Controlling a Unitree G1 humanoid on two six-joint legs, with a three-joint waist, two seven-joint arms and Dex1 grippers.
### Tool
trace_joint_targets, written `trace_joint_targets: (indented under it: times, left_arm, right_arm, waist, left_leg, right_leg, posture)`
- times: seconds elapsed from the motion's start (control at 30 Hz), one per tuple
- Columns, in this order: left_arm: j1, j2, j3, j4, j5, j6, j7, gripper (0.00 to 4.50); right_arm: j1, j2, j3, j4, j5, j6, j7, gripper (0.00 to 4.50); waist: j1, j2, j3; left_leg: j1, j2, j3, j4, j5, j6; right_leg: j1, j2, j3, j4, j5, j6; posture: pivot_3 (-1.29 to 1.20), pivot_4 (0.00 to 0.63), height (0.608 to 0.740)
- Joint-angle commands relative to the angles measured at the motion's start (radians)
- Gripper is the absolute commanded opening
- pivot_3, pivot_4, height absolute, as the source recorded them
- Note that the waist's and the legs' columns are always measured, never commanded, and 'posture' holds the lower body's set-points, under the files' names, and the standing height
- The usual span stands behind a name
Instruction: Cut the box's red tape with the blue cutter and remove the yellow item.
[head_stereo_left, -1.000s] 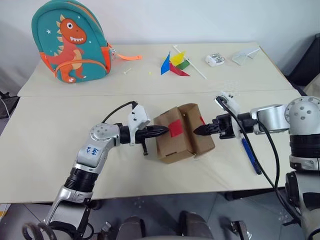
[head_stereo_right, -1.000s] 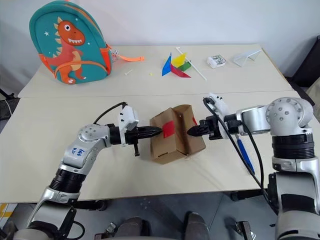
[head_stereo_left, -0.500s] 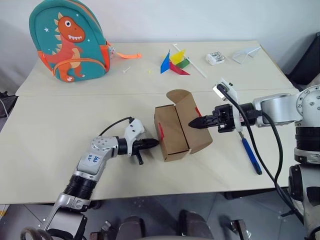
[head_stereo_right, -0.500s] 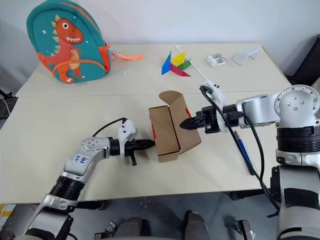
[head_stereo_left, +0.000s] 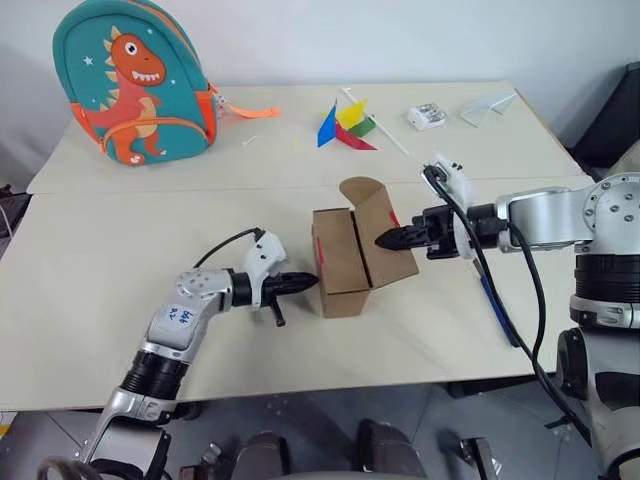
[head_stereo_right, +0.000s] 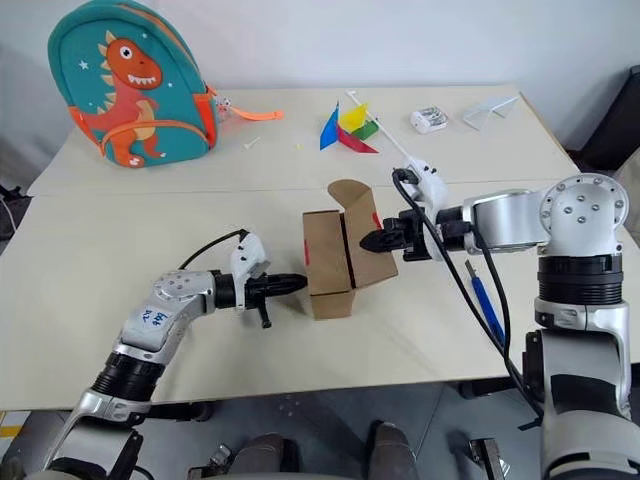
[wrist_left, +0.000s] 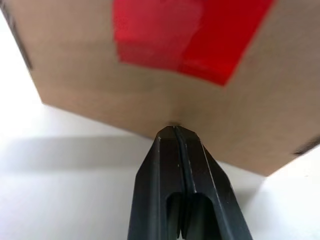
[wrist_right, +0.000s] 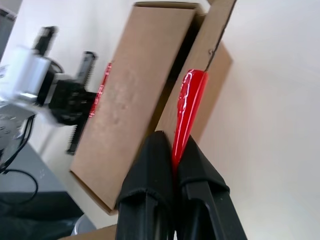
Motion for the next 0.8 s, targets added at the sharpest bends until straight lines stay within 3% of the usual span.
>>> trace_joint_targets:
  times: [0.03,0.3,0.57,0.8]
  left_arm:
    - [-0.006,0.05,0.083,-0.068,-0.08,0.018,-0.061,0.0]
    - [-0.122,0.104,0.161,-0.173,-0.274,0.191,-0.128,0.0]
    - [-0.181,0.063,0.009,-0.166,-0.17,0.236,-0.045,0.0]
    - [-0.145,0.122,0.036,-0.188,-0.198,0.254,-0.085,0.0]
  right_arm:
    - [0.004,0.007,0.001,0.013,-0.046,0.005,-0.055,0.04]
    - [0.002,0.028,-0.011,0.017,-0.063,0.005,-0.075,0.04]
    - [0.011,0.033,-0.013,0.001,-0.091,0.005,-0.073,0.04]
    - [0.009,0.018,-0.018,-0.009,-0.103,0.005,-0.067,0.04]
  waist:
    - [-0.003,0.0,0.0]
    - [-0.002,0.0,0.0]
    - [0.001,0.002,0.001]
    - [0.001,0.003,0.002]
  left_leg:
    - [0.0,0.0,0.0,0.0,0.0,0.0]
    - [0.0,0.0,0.0,0.0,0.0,0.0]
    - [-0.008,0.0,0.001,0.0,0.001,-0.001]
    - [-0.008,0.0,0.001,0.0,0.001,-0.002]
  right_leg:
    - [0.0,0.0,0.0,0.0,0.0,0.0]
    - [-0.001,0.0,0.001,0.001,0.0,0.0]
    - [-0.009,0.0,0.0,0.002,0.0,0.001]
    - [-0.01,0.0,0.0,0.002,0.0,0.001]
  posture:
    - [0.0,0.15,0.74]
    - [0.0,0.15,0.74]
    - [0.0,0.15,0.74]
    - [0.0,0.15,0.74]
